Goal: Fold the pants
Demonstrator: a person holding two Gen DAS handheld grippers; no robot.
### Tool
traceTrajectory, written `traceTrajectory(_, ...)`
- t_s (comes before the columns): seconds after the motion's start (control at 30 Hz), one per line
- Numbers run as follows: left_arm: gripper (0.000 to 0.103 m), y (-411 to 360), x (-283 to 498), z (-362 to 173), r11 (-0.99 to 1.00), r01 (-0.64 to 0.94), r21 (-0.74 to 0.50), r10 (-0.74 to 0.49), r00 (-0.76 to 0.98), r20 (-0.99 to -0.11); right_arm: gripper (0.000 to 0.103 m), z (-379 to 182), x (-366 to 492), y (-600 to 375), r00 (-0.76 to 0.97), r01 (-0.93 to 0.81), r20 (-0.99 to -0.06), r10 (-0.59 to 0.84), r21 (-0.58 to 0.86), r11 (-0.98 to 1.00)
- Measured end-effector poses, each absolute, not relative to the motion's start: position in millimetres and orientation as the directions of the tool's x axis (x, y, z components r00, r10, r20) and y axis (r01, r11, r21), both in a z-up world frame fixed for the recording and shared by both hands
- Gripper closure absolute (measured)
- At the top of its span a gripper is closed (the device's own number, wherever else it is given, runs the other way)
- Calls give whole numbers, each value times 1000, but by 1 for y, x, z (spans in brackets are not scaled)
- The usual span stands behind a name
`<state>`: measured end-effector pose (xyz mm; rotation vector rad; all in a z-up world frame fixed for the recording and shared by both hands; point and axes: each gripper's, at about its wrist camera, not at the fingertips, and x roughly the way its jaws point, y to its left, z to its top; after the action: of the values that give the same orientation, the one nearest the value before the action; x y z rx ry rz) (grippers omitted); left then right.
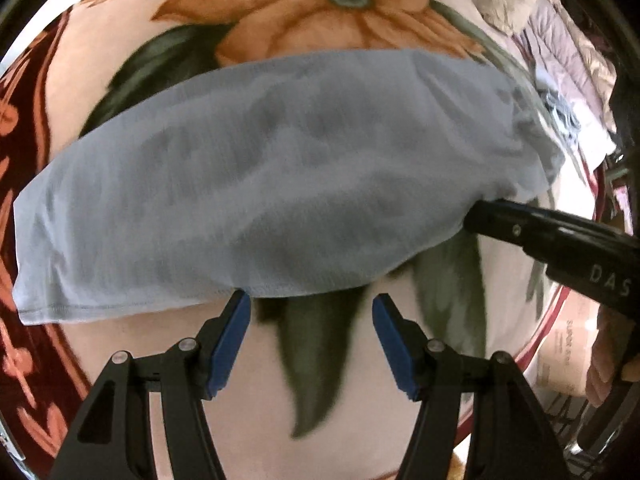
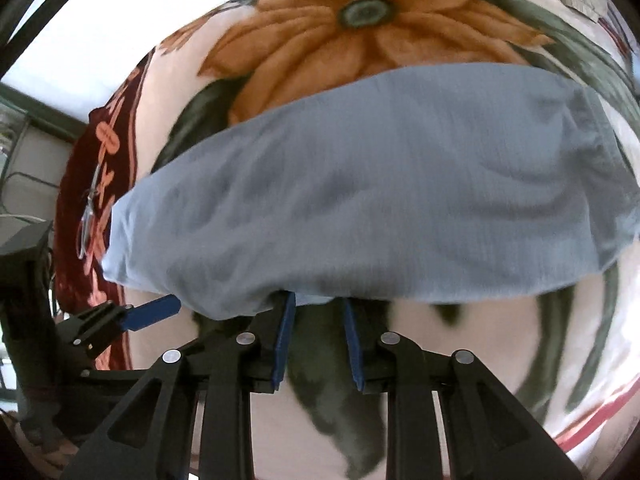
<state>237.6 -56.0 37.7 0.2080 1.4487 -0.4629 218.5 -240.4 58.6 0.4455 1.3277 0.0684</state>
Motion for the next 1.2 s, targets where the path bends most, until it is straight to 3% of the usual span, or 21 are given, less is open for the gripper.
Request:
traceTrajectory(0.3, 36, -55, 267, 45, 881, 457, -123, -185, 93, -978, 77, 65, 229, -251, 267, 307, -898, 350, 423, 853)
traceTrajectory(0.53, 36, -53, 299, 56, 889, 431, -152, -225, 123, -967, 68, 60, 195, -229, 223, 286, -935, 274, 332, 899)
traceTrajectory(0.83, 36, -44, 309, 57, 888, 443, -122, -203, 141, -969, 68, 27, 202, -209, 197, 253, -970, 144, 192, 948)
traceTrajectory(1.0, 36, -31, 305, 47, 899, 426, -99, -164, 118, -979, 68, 40, 213, -219, 281, 314, -947, 155, 243, 918)
traceTrajectory(1.2, 36, -14, 299, 55, 926, 334, -177, -215, 80, -973, 68, 63, 224, -231, 358, 339, -907, 222, 348, 874)
